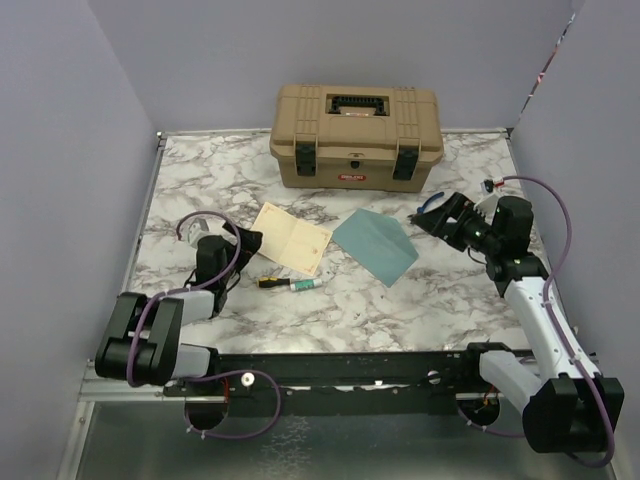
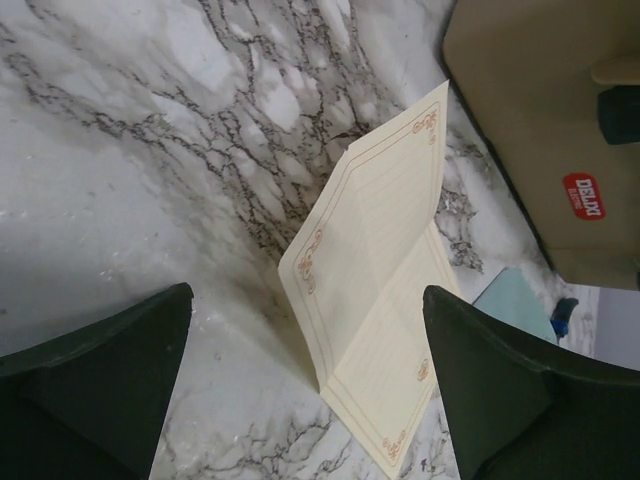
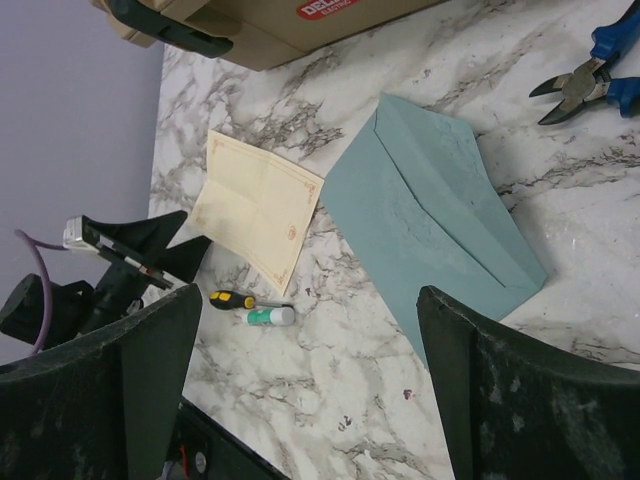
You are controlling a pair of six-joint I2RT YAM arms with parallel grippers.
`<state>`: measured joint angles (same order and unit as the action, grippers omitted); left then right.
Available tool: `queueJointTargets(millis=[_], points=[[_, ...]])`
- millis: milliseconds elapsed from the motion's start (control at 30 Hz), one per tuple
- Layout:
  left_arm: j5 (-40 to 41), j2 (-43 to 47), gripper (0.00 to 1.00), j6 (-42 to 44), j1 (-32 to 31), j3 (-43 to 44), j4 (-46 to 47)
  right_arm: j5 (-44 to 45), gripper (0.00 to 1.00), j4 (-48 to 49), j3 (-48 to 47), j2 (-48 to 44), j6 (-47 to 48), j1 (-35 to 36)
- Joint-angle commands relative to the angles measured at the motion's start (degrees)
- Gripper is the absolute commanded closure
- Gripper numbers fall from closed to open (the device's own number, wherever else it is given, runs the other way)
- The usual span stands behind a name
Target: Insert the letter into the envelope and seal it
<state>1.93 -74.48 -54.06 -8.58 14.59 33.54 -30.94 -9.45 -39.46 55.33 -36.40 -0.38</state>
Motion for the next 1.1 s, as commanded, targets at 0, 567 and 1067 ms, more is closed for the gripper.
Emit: queueJointTargets(millis=[0, 567, 1067], points=[[-5.1, -7.0, 0.06, -2.9, 0.2, 0.8, 9.1, -0.7, 0.08, 0.6, -0.9, -1.4, 0.9, -0.1], [-23.4, -2.0, 1.00, -4.5, 0.7, 15.5, 9.3, -8.9, 0.02, 6.7, -5.2, 2.4, 2.1, -0.1], [-51.3, 11.6, 1.00, -6.3, -0.8, 19.5, 8.0, -23.1, 0.00, 28.0, -5.6, 3.9, -7.6, 1.9]])
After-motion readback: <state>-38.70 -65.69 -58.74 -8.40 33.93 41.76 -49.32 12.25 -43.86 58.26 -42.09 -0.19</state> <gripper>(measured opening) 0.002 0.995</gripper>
